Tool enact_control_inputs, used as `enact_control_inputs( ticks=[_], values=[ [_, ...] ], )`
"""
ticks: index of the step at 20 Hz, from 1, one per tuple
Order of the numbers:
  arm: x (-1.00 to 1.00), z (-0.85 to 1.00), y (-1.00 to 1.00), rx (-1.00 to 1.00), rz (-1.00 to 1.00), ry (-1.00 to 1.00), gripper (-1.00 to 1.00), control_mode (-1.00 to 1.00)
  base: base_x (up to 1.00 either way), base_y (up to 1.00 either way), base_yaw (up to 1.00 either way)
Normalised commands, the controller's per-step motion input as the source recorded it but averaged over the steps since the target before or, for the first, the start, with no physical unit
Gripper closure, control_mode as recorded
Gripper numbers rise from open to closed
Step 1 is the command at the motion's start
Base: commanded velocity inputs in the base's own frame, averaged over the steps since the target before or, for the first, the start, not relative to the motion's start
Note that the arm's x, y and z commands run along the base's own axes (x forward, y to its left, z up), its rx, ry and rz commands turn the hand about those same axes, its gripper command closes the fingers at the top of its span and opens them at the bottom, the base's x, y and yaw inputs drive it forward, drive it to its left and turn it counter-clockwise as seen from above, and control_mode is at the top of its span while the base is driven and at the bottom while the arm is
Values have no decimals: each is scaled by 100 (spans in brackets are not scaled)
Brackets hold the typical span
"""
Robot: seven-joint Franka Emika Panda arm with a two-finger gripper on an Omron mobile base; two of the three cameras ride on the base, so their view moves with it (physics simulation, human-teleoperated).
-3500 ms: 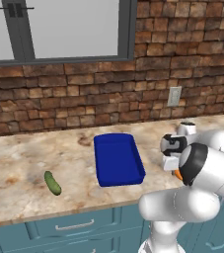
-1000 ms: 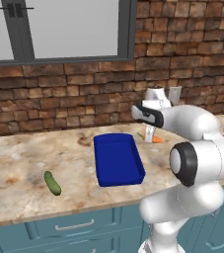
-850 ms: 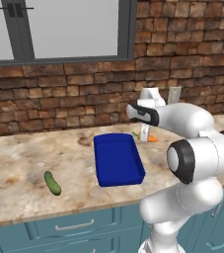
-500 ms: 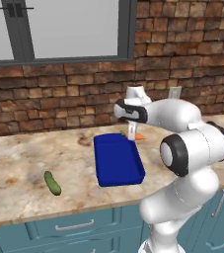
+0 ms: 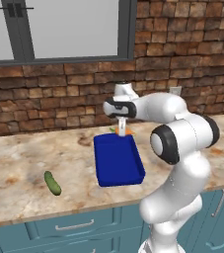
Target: Place the two vegetables and bowl onto the tray for setting up a vegetable dip station.
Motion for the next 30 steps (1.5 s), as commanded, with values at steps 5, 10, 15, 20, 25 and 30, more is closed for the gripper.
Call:
enact_control_inputs(
  ticks=[5,10,15,20,25,30],
  values=[
    [46,-22,12,0,6,0,100,-100,0,0,0],
    [48,-21,6,0,6,0,100,-100,0,0,0],
    [33,-37,8,0,6,0,100,-100,0,0,0],
    [18,-37,3,0,8,-1,100,-100,0,0,0],
    [11,-20,0,0,7,0,100,-100,0,0,0],
    [1,-10,1,0,6,0,100,-100,0,0,0]
  ],
)
